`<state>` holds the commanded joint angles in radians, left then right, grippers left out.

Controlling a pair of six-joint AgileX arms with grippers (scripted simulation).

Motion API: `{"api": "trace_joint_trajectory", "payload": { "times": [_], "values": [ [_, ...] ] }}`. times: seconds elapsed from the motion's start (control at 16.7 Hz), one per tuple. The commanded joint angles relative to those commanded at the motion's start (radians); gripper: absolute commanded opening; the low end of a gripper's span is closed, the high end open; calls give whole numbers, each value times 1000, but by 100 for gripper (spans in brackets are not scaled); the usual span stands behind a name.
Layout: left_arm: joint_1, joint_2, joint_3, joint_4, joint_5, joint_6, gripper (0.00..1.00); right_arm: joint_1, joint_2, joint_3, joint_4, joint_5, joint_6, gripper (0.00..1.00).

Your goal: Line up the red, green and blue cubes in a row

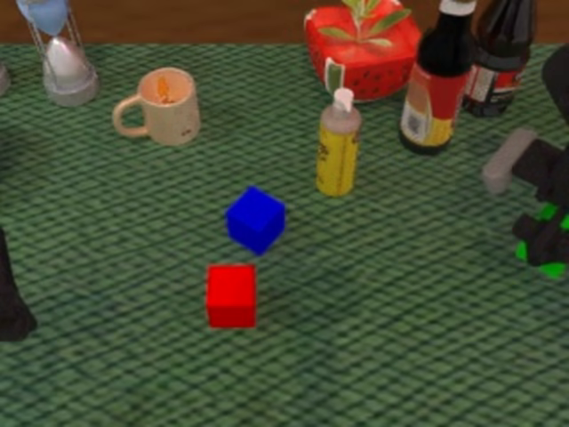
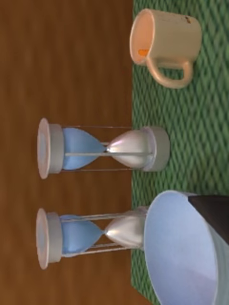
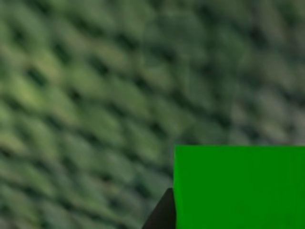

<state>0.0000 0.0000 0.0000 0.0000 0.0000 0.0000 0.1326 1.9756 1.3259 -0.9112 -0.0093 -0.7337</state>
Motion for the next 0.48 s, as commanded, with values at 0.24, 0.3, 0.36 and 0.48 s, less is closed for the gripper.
{"api": "trace_joint_trajectory", "payload": {
  "times": [0.24,0.3,0.36,0.48],
  "values": [
    [0,0,0,0,0,0,100,4,-38,37,-73,0,-1,0],
    [0,0,0,0,0,0,100,4,-38,37,-73,0,-1,0],
    [0,0,0,0,0,0,100,4,-38,37,-73,0,-1,0],
    [0,0,0,0,0,0,100,1,-32,37,-72,0,1,0]
  ]
}}
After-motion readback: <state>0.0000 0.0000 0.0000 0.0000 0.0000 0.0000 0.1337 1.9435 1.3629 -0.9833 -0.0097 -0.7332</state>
